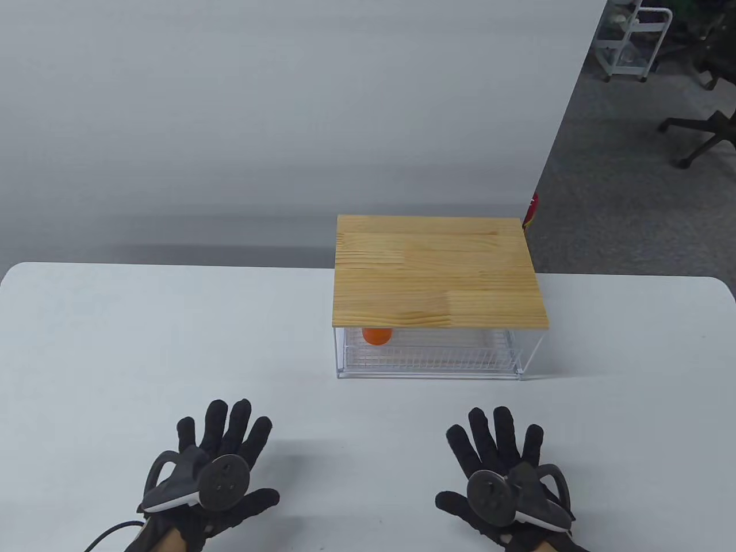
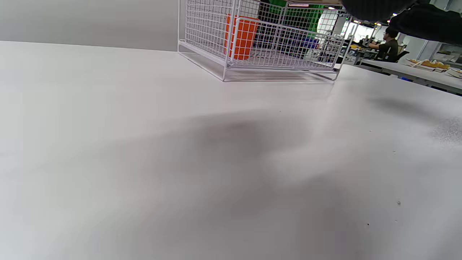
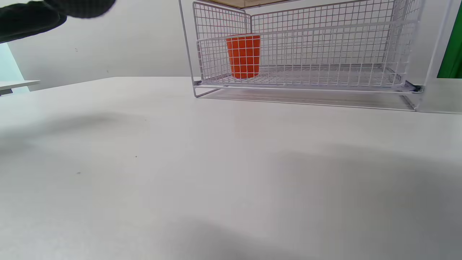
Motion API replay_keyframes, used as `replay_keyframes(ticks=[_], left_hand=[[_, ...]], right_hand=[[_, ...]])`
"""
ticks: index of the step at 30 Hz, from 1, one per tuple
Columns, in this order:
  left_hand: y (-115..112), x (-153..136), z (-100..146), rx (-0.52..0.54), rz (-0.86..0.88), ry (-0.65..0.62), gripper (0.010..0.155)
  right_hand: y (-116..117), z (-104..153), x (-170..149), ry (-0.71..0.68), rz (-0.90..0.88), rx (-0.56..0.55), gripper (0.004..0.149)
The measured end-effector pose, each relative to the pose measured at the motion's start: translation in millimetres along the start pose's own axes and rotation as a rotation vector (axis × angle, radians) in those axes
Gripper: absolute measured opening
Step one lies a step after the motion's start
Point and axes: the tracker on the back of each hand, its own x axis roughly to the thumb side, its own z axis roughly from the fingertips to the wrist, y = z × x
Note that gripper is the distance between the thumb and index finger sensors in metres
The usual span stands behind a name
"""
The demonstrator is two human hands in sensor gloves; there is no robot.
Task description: Take the cup out of the mesh sliding drawer
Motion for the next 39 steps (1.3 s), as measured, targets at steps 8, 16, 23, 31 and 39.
replay_keyframes(ticks=[8,16,23,31,39], left_hand=[[-0.1,-0.2,-0.4,0.002,0.002,-0.002,0.102],[-0.5,-0.1,-1.2,-0.003,-0.001,-0.004,0.102],[-0.7,-0.1,-1.5,-0.003,0.002,-0.004,0.102],[-1.0,-0.2,-1.5,-0.005,0.003,-0.002,0.102],[-1.2,-0.9,-1.8,-0.002,0.003,-0.012,0.102]], right_hand=[[-0.1,-0.1,0.4,0.000,0.001,0.003,0.094],[0.2,-0.4,0.5,0.006,0.004,0.010,0.094],[0.6,-0.8,0.3,0.009,0.001,0.016,0.094],[1.6,-1.8,0.8,0.014,0.002,0.024,0.093],[1.9,-5.7,3.7,0.023,0.027,0.007,0.091]])
